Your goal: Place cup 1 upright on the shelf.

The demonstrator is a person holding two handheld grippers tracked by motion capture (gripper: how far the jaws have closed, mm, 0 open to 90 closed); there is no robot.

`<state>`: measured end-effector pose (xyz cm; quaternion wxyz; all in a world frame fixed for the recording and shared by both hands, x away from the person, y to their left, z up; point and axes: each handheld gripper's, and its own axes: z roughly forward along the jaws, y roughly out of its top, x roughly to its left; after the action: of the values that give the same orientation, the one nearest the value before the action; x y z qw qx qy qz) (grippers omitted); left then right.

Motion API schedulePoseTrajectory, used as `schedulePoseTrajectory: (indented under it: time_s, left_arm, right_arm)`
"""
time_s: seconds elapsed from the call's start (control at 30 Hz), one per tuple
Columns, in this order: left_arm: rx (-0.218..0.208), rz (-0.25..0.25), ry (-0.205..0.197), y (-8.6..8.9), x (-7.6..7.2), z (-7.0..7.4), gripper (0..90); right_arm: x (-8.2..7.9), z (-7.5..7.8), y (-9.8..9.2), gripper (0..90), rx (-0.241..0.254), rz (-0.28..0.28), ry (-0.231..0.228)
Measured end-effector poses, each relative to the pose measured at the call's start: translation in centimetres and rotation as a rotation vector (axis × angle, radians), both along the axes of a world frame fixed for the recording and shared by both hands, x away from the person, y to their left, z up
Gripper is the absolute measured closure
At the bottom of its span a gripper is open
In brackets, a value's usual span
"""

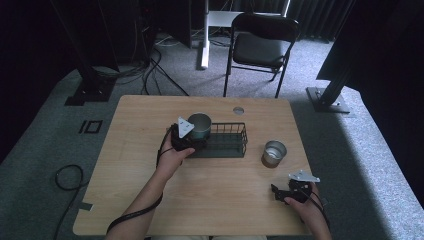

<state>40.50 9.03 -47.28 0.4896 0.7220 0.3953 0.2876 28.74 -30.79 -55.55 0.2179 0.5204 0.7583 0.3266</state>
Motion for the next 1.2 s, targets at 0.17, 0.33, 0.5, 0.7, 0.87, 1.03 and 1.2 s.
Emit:
schedulePoseTrajectory:
  time_s: [0.17,0.33,0.5,0.7,0.87,1.03,1.2]
  left_arm:
    - [-0.009,-0.004,0.004,0.3,-0.4,0.2,9.9]
    - [-0.014,-0.006,0.004,0.7,-0.9,0.5,9.9]
    - [-0.007,-0.009,0.008,1.3,-1.4,0.7,9.9]
    - [-0.003,-0.015,0.010,1.9,-2.1,0.8,9.9]
    - [0.003,-0.020,0.015,2.2,-2.6,0.7,9.9]
    - [0.012,-0.029,0.031,2.7,-3.5,0.3,9.9]
    - [0.019,-0.030,0.042,3.2,-3.9,0.2,9.9]
  right_arm:
    - [0.0,0.0,0.0,10.3,0.000,-0.001,0.000]
    - [0.0,0.0,0.0,10.3,0.000,-0.001,0.000]
    - [0.0,0.0,0.0,10.3,0.000,-0.001,0.000]
    - [0.0,0.0,0.0,10.3,0.000,0.000,-0.001]
    - [0.0,0.0,0.0,10.3,0.000,0.000,-0.001]
    - [0.0,0.0,0.0,10.3,0.001,-0.001,0.000]
    - [0.0,0.0,0.0,10.3,0.001,-0.001,0.000]
